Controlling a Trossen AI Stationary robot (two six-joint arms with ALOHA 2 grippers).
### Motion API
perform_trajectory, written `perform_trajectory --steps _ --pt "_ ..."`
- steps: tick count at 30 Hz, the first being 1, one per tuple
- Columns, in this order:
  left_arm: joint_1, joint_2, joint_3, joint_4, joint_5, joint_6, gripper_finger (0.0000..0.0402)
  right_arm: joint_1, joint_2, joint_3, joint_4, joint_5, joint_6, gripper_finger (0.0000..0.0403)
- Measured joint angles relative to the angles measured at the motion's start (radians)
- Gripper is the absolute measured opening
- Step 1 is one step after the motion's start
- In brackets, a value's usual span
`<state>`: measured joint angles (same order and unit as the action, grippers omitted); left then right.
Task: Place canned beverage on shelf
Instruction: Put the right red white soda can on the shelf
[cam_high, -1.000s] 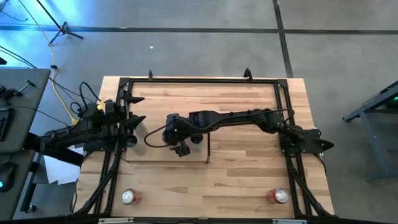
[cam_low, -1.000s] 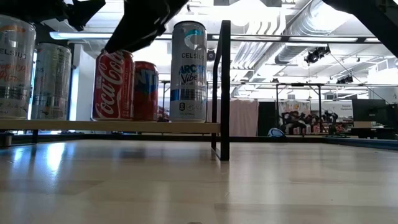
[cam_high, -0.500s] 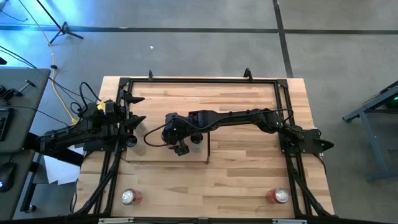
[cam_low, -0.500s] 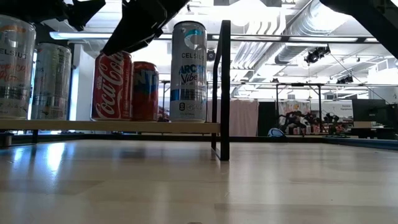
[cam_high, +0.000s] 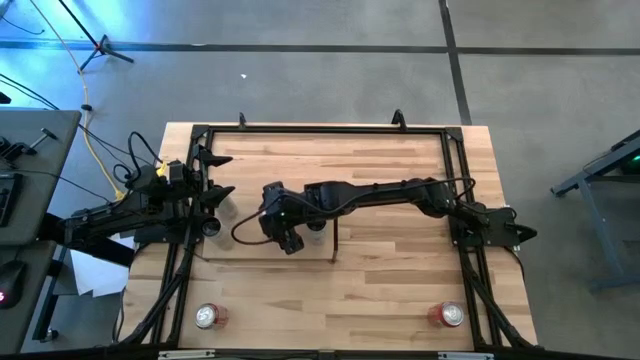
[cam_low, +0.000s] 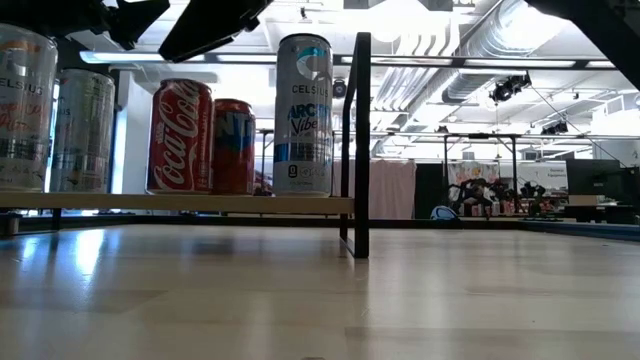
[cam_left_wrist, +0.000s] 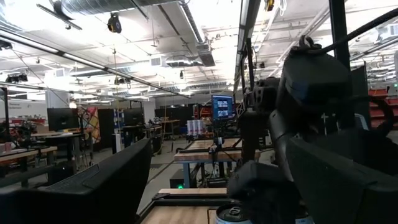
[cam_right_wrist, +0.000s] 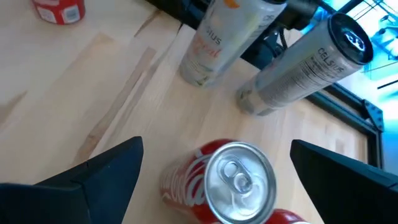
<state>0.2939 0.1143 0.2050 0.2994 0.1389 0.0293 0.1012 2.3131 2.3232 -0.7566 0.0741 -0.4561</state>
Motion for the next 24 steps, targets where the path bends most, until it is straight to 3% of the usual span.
perform_trajectory --steps 14,24 --pt "0.000 0.000 0.000 0.000 0.000 0.000 0.0346 -0.047 0.016 0.003 -0.008 -0.005 0.040 0.0394" --pt "0.000 0.000 0.000 -0.001 0.000 0.000 0.0346 -0.064 0.043 0.002 -0.037 -0.080 0.093 0.0394"
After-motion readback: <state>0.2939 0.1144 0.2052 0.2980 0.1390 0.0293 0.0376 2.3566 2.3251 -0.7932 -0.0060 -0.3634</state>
